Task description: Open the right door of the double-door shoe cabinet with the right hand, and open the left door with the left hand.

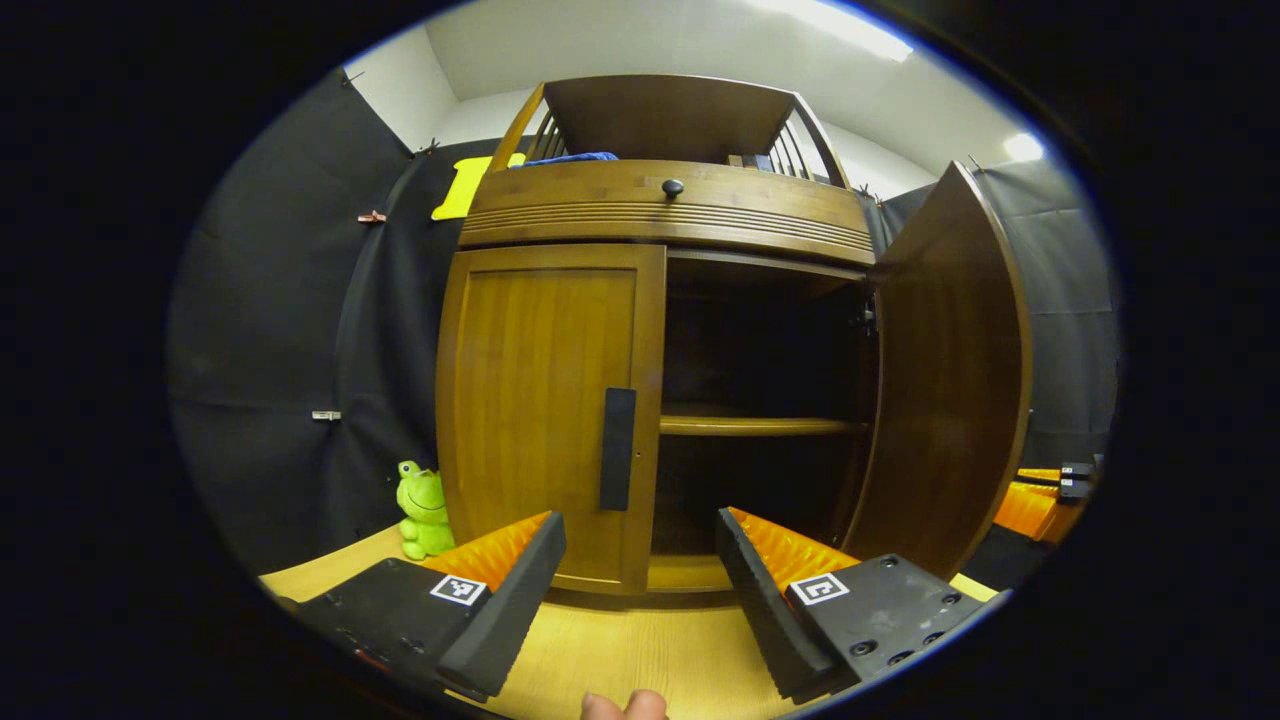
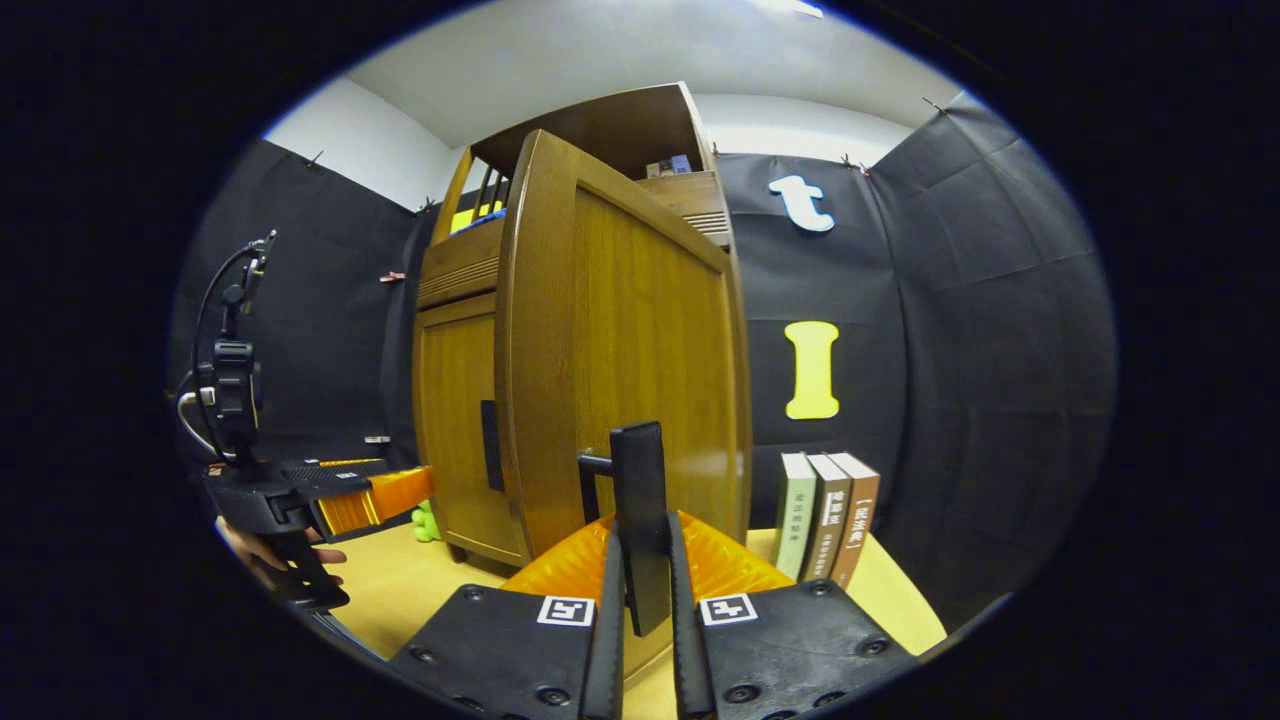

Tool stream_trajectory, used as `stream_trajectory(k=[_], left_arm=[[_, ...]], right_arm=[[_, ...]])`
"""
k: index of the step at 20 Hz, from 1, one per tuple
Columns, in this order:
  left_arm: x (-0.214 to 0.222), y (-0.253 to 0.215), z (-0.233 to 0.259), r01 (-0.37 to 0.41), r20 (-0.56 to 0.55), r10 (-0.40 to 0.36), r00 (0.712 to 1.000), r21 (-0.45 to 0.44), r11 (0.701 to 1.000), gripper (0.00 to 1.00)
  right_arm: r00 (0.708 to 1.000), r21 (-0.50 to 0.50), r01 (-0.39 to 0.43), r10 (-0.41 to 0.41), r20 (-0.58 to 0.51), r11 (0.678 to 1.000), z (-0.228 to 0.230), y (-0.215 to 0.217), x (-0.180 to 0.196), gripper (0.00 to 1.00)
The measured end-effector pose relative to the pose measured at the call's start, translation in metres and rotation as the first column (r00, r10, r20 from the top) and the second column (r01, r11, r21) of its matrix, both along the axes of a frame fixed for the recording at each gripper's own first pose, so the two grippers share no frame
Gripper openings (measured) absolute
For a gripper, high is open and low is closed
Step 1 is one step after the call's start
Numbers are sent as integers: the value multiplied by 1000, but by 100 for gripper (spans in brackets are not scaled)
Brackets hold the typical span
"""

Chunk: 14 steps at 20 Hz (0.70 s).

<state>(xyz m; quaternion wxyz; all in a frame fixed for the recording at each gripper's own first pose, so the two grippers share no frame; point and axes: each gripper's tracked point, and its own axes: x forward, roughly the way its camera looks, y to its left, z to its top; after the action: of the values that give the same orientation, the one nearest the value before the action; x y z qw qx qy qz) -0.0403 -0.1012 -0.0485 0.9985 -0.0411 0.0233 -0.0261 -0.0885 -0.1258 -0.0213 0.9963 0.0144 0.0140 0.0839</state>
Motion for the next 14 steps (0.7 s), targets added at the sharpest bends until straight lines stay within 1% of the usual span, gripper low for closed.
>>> stream_trajectory(k=[3, 4, 6, 7, 9, 11, 12, 14], left_arm=[[5, -11, -4, 24, -1, -24, 1000, 6, 1000, 94], [7, -15, -3, 35, 2, -35, 999, 7, 999, 94], [9, -18, -4, 55, 7, -55, 998, 5, 998, 94], [11, -18, -5, 57, 7, -57, 998, 7, 998, 94], [14, -12, -5, 42, 5, -43, 999, 13, 999, 95], [19, -8, -5, 31, 2, -31, 1000, 4, 1000, 93], [22, -7, -3, 31, 2, -31, 1000, -4, 1000, 94], [27, -5, 1, 31, 12, -31, 999, -10, 999, 93]], right_arm=[[997, -47, 82, -81, 7, 996, 1, -32, -3, 19], [994, -56, 105, -105, 9, 993, 3, -41, -3, 18], [993, -34, 117, -116, 18, 993, 10, -53, -6, 10], [992, -25, 125, -125, 21, 992, 12, -59, -7, 19], [988, -29, 153, -152, 32, 988, 17, -76, -11, 18], [981, -30, 188, -186, 45, 982, 22, -91, -14, 19], [981, -26, 189, -188, 41, 982, 22, -94, -15, 18], [981, -17, 192, -191, 38, 981, 21, -96, -16, 18]])
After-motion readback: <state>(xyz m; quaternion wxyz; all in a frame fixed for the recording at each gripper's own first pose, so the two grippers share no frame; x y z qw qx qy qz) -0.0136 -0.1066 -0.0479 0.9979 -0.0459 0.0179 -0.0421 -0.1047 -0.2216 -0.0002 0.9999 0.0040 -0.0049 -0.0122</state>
